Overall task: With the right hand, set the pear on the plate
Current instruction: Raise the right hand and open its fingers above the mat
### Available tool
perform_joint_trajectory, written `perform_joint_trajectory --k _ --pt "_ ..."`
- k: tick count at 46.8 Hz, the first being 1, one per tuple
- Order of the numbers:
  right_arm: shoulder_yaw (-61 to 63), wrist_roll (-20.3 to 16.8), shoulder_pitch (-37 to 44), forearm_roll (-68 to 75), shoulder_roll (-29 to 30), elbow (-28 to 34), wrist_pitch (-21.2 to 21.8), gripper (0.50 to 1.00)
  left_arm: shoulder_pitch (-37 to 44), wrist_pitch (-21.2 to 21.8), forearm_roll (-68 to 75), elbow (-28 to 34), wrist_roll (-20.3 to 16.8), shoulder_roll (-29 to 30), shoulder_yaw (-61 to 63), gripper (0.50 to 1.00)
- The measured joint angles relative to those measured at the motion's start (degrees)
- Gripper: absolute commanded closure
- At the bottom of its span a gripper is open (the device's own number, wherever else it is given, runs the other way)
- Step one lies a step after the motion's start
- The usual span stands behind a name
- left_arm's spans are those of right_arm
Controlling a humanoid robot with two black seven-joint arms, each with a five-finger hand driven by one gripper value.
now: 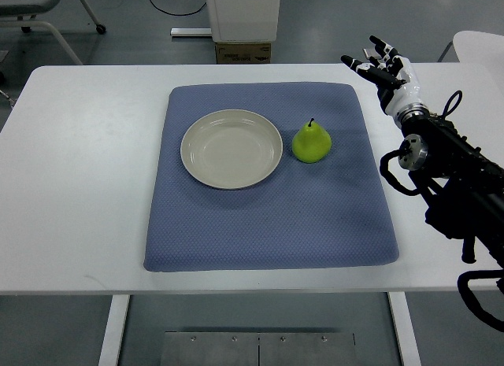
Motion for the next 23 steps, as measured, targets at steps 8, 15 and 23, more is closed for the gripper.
perform_joint_trajectory --k 8,15,23 --pt "0.0 0.0 0.4 0.0 0.0 0.0 0.0 0.5 0.0 0.0 0.0 0.0 0.0 0.0 0.0 0.5" --pt "0.0 0.0 0.7 0.0 0.0 0.0 0.0 0.5 0.0 0.0 0.0 0.0 0.0 0.0 0.0 0.5" --pt "-0.1 0.0 1.2 0.0 0.0 0.0 0.0 0.5 0.0 0.0 0.0 0.0 0.0 0.0 0.0 0.5"
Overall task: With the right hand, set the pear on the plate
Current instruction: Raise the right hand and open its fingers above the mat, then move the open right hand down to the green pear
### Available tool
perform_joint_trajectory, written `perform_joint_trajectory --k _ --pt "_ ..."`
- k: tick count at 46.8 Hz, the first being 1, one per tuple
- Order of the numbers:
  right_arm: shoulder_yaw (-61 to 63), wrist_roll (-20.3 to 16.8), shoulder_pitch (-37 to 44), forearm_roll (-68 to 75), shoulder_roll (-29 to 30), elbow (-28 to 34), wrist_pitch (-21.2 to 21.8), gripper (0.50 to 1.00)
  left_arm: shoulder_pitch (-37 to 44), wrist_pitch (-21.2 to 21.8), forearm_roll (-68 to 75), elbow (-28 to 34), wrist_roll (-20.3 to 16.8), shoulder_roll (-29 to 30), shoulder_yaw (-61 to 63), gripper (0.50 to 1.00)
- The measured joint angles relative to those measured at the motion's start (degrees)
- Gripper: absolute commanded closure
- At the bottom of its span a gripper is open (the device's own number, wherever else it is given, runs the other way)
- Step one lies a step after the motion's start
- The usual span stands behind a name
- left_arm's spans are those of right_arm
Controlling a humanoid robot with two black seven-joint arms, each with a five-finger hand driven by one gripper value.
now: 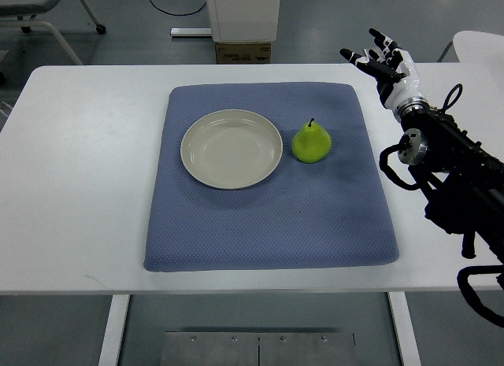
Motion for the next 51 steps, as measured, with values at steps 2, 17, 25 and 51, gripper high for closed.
perform_joint_trajectory --k 2,17,25,51 --pt "-0.1 0.0 0.0 0.0 0.0 0.0 0.0 0.5 0.0 0.0 0.0 0.0 0.0 0.0 0.0 0.5" --pt "-5.0 0.0 0.2 -0.1 -0.4 0.6 0.2 0.5 0.0 0.0 0.0 0.0 0.0 0.0 0.0 0.5" --pt "-6.4 0.1 -0.1 -0.1 -1.1 2.1 0.4 0.5 0.0 0.0 0.0 0.0 0.0 0.0 0.0 0.5" --pt "-12.5 2.1 -0.5 -0.1 -5.0 8.7 0.4 0.5 0.0 0.0 0.0 0.0 0.0 0.0 0.0 0.5"
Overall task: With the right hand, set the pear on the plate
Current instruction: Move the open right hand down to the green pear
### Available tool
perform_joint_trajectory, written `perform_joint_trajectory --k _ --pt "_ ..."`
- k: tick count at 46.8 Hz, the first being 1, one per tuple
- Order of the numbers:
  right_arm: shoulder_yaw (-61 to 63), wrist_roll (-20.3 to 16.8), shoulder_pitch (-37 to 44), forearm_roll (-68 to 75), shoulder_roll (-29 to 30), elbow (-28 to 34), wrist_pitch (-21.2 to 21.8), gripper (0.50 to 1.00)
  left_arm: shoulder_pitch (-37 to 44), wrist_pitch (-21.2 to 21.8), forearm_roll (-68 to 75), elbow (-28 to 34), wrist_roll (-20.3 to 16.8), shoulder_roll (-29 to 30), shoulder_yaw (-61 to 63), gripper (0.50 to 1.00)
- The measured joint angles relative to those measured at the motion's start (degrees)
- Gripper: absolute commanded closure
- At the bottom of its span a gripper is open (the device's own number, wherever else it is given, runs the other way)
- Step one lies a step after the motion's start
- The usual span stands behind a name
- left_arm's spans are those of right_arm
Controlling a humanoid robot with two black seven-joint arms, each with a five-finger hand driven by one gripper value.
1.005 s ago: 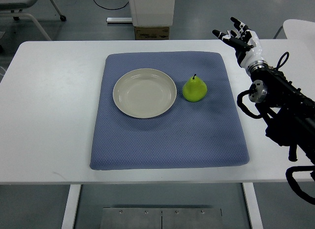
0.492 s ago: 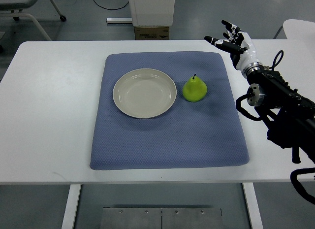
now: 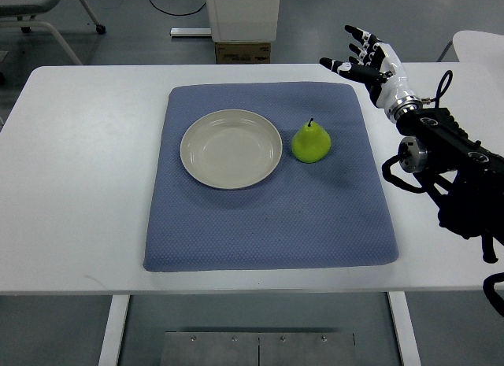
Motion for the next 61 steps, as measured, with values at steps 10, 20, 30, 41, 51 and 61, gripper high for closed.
perform_joint_trajectory --k 10,20,30,41,51,61 --pt "-2.0 1.0 -0.1 0.0 0.0 0.0 0.0 0.5 0.0 0.0 0.0 0.0 0.0 0.0 0.0 0.5" --pt "-2.6 1.7 -0.2 0.0 0.1 0.1 0.4 0.5 0.0 0.0 0.0 0.0 0.0 0.0 0.0 0.5" --pt "-11.6 9.5 -0.5 -0.2 -3.7 1.5 4.4 0.5 0.0 0.0 0.0 0.0 0.0 0.0 0.0 0.5" --pt "-18.4 16.3 -0.5 -0.7 -6.9 4.1 5.0 0.5 0.0 0.0 0.0 0.0 0.0 0.0 0.0 0.5" --pt "-24.0 17.7 -0.3 -1.9 -7.0 4.0 4.3 0.5 0.0 0.0 0.0 0.0 0.0 0.0 0.0 0.5" --pt "-27.6 17.7 -0.6 -2.4 -6.3 3.7 2.2 0.502 0.0 0.0 0.0 0.0 0.0 0.0 0.0 0.5"
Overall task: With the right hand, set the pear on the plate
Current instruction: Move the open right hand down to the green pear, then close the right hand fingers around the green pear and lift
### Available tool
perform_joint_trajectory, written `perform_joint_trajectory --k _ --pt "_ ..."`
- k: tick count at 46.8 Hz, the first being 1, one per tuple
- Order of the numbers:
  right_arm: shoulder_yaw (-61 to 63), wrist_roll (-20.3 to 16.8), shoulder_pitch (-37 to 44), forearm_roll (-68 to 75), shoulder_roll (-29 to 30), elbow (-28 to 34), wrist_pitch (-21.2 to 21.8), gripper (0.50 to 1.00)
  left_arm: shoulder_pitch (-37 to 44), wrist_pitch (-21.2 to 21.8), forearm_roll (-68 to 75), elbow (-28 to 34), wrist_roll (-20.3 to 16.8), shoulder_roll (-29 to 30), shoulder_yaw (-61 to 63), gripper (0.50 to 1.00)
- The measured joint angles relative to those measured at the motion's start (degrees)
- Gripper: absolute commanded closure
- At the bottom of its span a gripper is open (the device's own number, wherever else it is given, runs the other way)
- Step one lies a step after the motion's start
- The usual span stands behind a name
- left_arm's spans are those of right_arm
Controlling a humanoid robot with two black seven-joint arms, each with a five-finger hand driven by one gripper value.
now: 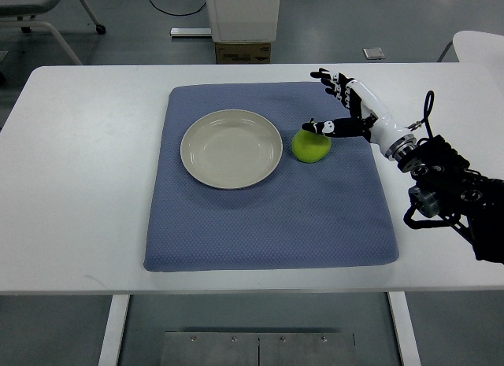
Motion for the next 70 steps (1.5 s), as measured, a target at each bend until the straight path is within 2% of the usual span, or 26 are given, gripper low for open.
perform_joint_trajectory --k 27,36,64,70 --pt "-8.4 0.0 -0.6 -0.1 3.5 -1.0 -7.7 0.515 0.0 0.0 0.0 0.0 0.0 0.0 0.0 0.5" --pt "-9.6 0.0 -0.9 -0.1 4.5 -1.4 -9.4 0.536 0.0 0.0 0.0 0.0 0.0 0.0 0.0 0.5" --pt "-9.7 0.0 -2.0 0.0 7.6 -7.7 -9.8 0.571 0.0 0.0 0.0 0.0 0.0 0.0 0.0 0.5" --pt "-10.0 0.0 -2.3 -0.1 7.7 -8.2 -9.8 0.611 0.0 0.0 0.0 0.0 0.0 0.0 0.0 0.5"
